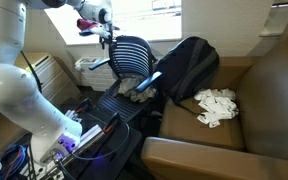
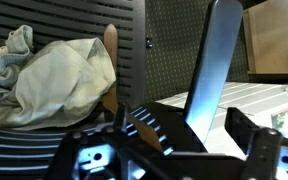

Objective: Move the belt to the armrest of the brown couch

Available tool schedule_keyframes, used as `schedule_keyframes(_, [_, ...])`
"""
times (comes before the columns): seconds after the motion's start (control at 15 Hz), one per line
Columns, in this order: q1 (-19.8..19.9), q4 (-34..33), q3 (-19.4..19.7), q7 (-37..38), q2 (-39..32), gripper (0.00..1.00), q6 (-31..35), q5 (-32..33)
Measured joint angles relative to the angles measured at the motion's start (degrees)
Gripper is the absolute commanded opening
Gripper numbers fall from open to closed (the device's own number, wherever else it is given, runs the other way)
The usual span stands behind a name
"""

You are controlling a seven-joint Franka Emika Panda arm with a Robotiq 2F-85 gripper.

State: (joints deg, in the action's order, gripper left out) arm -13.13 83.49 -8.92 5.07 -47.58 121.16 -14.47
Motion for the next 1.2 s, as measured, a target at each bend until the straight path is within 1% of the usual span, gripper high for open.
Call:
schedule_keyframes(0.2, [-0.3,-0.02,0.15,-0.42,-0.24,1.0,3.87,2.67])
schedule_keyframes(0.33, [-1.03,-0.03,1.11,0.0,-0.22,1.0,5.93,6.21])
schedule_keyframes(0.47, [-1.67,-0.03,1.96,0.48,-0.21,1.0,7.73,8.45])
schedule_keyframes(0.73, [-1.89,-0.08,1.77,0.1,-0.35,1.0,9.12,8.72])
schedule_keyframes(0.87, [-2.04,-0.31,1.2,-0.21,-0.76,0.72,12.01,8.72])
schedule_keyframes(1.0, [-2.25,-0.35,0.72,-0.61,-0.92,0.59,14.31,8.72])
schedule_keyframes(1.07, [-2.34,-0.4,0.52,-0.85,-0.91,0.5,14.52,8.72])
schedule_keyframes(1.13, [-2.42,-0.49,0.34,-1.01,-0.91,0.45,14.58,8.72])
schedule_keyframes(1.2, [-2.51,-0.61,0.25,-1.03,-0.92,0.37,14.58,8.72])
